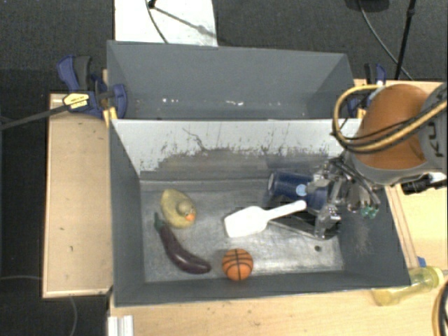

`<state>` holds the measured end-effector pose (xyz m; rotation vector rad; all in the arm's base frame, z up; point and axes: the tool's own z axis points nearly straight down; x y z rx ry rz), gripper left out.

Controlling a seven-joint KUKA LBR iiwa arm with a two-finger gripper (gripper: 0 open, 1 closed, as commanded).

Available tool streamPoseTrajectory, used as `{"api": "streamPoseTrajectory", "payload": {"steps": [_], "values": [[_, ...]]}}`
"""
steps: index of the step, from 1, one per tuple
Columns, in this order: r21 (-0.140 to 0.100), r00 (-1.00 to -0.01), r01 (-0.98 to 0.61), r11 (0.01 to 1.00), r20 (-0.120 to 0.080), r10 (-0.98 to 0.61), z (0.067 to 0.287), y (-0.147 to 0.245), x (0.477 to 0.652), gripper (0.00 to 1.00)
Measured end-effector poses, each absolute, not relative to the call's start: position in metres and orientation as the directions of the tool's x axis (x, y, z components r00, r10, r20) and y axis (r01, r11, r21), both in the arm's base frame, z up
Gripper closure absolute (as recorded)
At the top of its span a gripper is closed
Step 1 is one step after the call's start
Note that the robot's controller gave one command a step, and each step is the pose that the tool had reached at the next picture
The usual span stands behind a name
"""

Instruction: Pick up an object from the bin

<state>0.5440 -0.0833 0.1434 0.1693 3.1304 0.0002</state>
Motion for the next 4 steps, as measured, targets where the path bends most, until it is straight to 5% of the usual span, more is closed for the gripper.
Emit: {"api": "streamPoseTrajectory", "payload": {"steps": [1,2,3,4], "values": [[0.001,-0.992,0.126,0.992,-0.002,0.126,0.134,-0.113,0.550,0.00],[0.001,-0.974,0.228,0.974,-0.002,0.228,0.132,-0.044,0.547,0.00],[0.004,-0.900,0.435,0.900,-0.002,0.435,0.091,-0.055,0.533,0.00],[-0.013,-0.999,-0.044,0.999,0.001,-0.044,0.077,-0.049,0.559,1.00]]}}
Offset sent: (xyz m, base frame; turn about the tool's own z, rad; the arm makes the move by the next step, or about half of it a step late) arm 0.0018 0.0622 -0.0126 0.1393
